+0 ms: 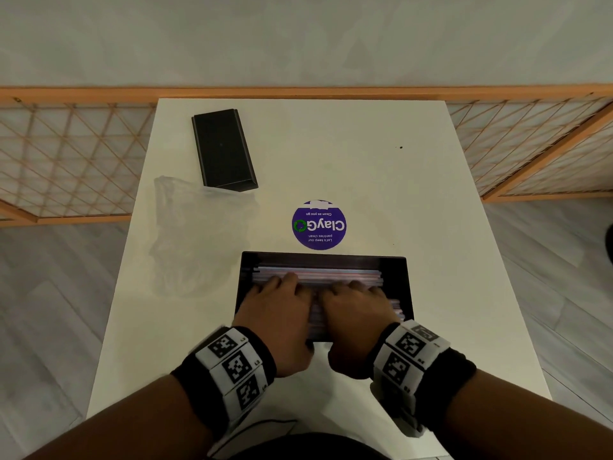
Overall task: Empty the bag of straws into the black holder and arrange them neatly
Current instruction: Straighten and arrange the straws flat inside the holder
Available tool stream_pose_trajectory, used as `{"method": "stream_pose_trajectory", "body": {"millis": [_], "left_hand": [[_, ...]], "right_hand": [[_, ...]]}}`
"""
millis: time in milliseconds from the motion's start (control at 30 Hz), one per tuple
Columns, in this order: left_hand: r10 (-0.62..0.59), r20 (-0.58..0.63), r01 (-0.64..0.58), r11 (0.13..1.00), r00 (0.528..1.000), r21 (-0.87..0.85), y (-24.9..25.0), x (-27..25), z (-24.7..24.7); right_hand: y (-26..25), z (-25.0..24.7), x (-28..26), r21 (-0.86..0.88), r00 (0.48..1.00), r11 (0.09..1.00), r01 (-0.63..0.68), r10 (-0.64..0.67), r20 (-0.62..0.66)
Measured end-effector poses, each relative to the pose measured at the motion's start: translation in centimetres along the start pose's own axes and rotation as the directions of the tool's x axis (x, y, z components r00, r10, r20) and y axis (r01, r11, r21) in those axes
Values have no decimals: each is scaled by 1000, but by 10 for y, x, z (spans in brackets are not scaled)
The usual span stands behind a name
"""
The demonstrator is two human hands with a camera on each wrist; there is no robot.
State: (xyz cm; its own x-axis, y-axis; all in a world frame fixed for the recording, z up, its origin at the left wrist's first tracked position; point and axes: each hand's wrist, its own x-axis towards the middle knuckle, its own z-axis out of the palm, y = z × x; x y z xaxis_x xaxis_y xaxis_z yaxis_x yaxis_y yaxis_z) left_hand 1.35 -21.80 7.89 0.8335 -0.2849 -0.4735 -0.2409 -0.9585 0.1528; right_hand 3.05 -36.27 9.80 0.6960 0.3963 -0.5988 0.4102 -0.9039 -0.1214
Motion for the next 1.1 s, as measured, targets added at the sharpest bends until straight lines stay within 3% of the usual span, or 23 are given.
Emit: {"method": "stream_pose_trajectory", "body": {"millis": [167,400,800,967,1100], "left_hand": [[36,-5,-35,998,999,57,-6,2,-3],[6,-43,-9,998,999,-61,1,3,2],[-1,-17,0,997,1000,-84,0,4,2],[-12,6,13,999,1000,-47,0,5,2],[3,-50,-1,1000,999,25,2,1,3]], "right_hand": [[8,-2,0,3,999,999,-34,34,0],[7,1,6,18,999,999,-37,37,22],[8,0,8,73,999,997,11,-14,32],[7,1,6,56,1000,998,-9,8,16],[7,3,6,63,1000,998,-18,19,-7]]}}
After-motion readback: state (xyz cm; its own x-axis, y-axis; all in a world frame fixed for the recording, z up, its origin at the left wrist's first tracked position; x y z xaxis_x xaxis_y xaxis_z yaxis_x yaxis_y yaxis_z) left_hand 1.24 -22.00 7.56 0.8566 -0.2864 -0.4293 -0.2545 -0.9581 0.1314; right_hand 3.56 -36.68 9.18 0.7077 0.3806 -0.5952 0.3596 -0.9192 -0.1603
